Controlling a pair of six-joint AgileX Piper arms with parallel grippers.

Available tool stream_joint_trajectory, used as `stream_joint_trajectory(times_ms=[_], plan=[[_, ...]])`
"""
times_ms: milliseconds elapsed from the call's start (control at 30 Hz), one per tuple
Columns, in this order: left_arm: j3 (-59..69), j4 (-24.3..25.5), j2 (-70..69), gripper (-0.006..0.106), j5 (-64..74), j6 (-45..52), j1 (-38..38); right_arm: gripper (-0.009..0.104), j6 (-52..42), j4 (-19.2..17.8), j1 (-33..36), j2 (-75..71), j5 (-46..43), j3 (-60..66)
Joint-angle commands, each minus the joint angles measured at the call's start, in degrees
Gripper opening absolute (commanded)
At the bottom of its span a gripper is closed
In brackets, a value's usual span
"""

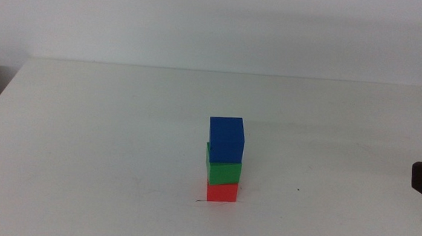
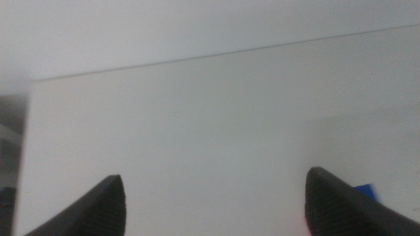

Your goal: Stack red cubes first, then green, then blue cubes in a specific spot.

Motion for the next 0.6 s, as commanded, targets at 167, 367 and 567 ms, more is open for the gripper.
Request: stream_joint_trajectory(times_ms=[167,367,567], plan=[[10.9,-9.5,-13.6,0.093,-10.2,14.2,14.4,0.087,-0.7,-0.3,-0.5,0.2,-4.3,-1.7],[27.2,-23.4,-27.5,0.093,-26.5,32.4,32.0,0.087,-0.7,-0.3,-0.5,0.2,-4.3,-1.7],[36.4,-28.1,-35.7,0.093,-32.1,34.0,38.4,0.087,-0.7,-0.3,-0.5,0.2,-4.3,-1.7]])
